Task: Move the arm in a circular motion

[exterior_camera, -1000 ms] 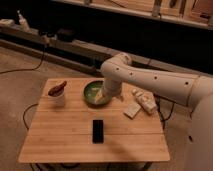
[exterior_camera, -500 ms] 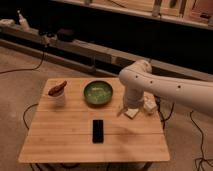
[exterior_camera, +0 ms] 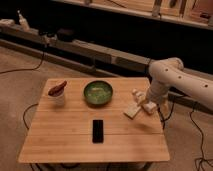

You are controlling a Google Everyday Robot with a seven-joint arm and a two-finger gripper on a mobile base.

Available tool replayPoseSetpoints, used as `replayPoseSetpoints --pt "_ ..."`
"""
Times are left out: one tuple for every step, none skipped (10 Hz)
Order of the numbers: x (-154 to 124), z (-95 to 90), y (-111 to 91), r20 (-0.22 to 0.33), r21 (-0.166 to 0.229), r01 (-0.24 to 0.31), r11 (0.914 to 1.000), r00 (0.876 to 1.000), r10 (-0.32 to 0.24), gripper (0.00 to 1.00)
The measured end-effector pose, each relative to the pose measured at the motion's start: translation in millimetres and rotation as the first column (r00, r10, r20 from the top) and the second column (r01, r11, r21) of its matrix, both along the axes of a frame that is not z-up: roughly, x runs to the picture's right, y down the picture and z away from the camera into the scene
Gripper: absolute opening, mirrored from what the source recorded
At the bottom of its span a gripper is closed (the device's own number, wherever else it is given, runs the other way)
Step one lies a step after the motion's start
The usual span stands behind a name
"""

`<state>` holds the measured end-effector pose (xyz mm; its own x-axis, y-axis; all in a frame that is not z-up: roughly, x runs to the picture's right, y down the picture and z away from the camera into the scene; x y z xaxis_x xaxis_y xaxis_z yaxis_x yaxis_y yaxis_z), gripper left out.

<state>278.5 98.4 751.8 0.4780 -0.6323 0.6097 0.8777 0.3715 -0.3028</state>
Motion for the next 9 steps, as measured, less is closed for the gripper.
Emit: replayPoseSetpoints --pt "22.7 17.3 -23.0 -0.02 0.033 -0.044 0.9985 0.999 0.045 0.8" --pt "35.1 36.7 -46.5 -0.035 0.062 -0.054 0.9967 0.998 0.056 0.8" --pt "33.4 52.0 -63.0 -0.041 0.079 -0.044 0.9959 0.998 0.047 0.8" --pt "16.3 73.4 -84.8 -0.033 0.101 -0.019 0.9947 0.999 0.023 0.8" --pt "-8.4 91.9 -101.6 -0.019 0.116 0.015 0.9931 1.0 -0.013 0.8" --pt "-41.6 108.3 -116.3 0.006 0.133 0.059 0.9893 0.998 -0.06 0.8" --pt "-85.1 123.4 -129.5 0.04 0.157 0.119 0.9804 0.991 -0.127 0.8" --pt "-127.4 131.8 -136.4 0.077 0.179 0.175 0.9682 0.979 -0.191 0.8" --pt "-175.9 134.3 -139.4 0.124 0.209 0.24 0.948 0.955 -0.27 0.8"
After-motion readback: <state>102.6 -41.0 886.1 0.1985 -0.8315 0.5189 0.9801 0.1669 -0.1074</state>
